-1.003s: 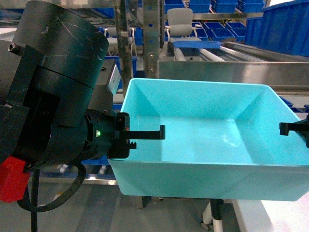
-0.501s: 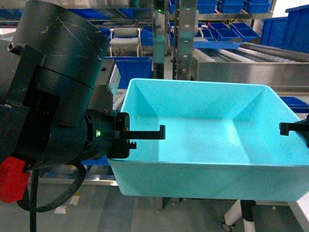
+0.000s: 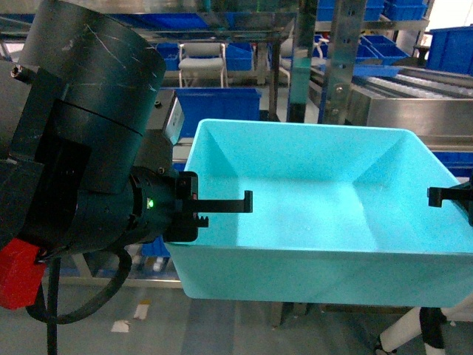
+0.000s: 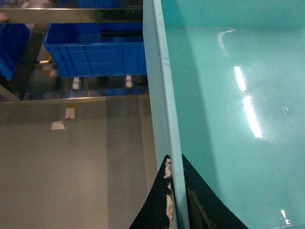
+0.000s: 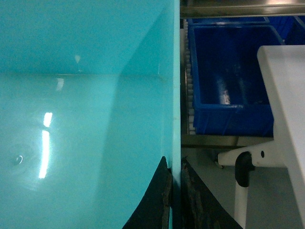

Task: Organize blue bins on left shelf correctly

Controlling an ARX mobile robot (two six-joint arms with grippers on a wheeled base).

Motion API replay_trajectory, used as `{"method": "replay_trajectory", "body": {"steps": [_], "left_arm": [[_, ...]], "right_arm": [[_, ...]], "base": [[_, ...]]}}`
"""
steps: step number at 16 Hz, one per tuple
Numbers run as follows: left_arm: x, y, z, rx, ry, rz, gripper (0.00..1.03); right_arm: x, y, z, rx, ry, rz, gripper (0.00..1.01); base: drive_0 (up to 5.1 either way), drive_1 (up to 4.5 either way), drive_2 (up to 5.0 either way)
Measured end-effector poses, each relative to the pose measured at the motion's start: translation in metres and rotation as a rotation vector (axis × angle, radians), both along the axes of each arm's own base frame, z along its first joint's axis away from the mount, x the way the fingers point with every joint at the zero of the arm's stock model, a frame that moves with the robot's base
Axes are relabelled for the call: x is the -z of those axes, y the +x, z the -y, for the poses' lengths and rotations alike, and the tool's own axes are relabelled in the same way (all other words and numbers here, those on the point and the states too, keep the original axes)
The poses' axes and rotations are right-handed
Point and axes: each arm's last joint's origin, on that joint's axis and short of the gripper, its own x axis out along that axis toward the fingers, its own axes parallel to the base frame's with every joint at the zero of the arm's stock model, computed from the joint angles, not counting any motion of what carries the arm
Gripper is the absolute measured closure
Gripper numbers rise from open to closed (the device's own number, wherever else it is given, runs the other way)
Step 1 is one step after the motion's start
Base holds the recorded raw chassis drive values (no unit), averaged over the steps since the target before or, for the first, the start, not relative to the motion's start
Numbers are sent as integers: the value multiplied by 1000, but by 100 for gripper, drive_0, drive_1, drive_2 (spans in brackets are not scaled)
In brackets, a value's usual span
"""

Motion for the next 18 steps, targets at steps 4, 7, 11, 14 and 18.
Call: {"method": "replay_trajectory", "body": {"steps": [4, 7, 11, 14, 18], "left_arm": [[0, 0, 0, -1, 0, 0, 101], [0, 0, 0, -1, -1, 1, 101], [0, 0, 0, 0, 0, -1, 101], [0, 0, 0, -1, 1, -1, 101], [0, 0, -1, -2, 0, 0, 101]], "right_arm": [[0, 0, 0, 0, 0, -3, 99], [0, 0, 0, -1, 0, 0, 99], [0, 0, 0, 0, 0, -2, 99], [0, 0, 0, -1, 0, -1, 99], [0, 0, 0, -1, 0, 3, 99]], "base": [[-486, 346, 127], [-486, 345, 127], [-483, 352, 120], [-477, 372, 87], [-243, 231, -16]]}}
